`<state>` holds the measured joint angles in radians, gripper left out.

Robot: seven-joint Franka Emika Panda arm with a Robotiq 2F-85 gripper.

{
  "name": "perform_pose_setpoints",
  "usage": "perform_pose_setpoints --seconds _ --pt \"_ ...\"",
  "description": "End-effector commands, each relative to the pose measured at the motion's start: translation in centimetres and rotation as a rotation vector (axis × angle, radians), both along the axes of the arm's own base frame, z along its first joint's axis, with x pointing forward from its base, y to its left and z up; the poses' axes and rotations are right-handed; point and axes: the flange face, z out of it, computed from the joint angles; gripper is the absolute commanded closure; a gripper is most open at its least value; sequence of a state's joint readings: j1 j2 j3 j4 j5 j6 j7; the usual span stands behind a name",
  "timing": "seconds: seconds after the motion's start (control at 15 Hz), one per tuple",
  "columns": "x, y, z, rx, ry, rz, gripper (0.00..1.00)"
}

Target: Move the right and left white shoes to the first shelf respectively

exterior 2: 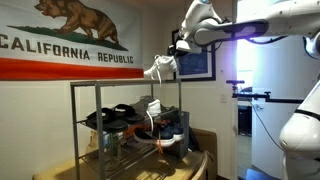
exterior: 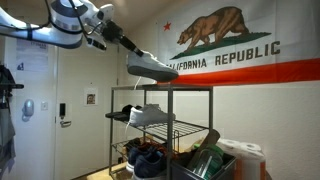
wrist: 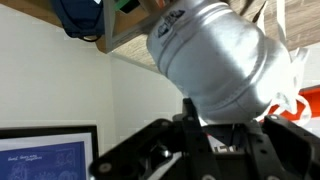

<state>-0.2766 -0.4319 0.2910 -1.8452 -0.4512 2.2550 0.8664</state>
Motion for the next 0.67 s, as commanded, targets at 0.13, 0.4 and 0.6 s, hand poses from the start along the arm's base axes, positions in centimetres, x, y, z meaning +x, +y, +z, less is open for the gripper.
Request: perform_pose_setpoints --seconds 0.13,0.4,0.6 --pt "5.9 -1.1 -2.6 0.019 -0.037 -0.075 0.94" --pt "6.9 -1.5 -2.5 0.012 -0.054 -0.123 0.49" --pt "6.9 -1.3 -1.2 0.002 -0.063 -0.134 0.27"
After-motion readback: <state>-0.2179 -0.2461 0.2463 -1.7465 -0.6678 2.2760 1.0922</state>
